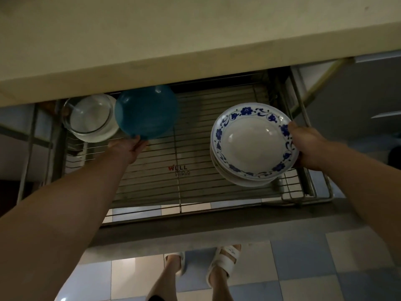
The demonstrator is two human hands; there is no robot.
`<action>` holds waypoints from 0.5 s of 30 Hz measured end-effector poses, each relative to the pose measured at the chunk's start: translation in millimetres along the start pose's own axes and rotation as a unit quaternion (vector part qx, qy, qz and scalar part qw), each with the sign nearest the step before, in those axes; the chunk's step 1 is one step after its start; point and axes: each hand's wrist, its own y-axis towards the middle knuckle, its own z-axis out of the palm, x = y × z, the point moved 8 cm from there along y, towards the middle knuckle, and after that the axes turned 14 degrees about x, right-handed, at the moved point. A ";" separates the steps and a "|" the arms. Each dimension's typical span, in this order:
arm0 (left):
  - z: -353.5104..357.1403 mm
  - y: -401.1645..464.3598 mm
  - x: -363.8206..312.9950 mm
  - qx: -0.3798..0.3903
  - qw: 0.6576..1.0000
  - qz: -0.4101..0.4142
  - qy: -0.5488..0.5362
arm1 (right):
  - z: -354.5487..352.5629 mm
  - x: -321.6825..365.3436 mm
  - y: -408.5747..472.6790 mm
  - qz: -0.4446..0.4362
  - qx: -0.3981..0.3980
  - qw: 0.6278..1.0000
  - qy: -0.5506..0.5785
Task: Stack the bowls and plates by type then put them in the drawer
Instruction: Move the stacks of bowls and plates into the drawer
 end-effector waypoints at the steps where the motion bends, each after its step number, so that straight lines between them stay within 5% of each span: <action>1: 1.5 -0.6 1.5 0.000 1.000 0.002 0.005 | 0.1 -0.2 0.2 -0.001 0.002 1.000 0.002; 7: 18.6 -23.0 18.0 -0.030 0.990 -0.035 0.134 | 1.5 -2.6 -3.9 0.003 0.001 0.999 0.047; 15: 161.4 -66.7 85.8 0.236 0.894 -0.082 0.372 | 9.6 -8.0 -9.5 0.050 0.032 0.990 0.129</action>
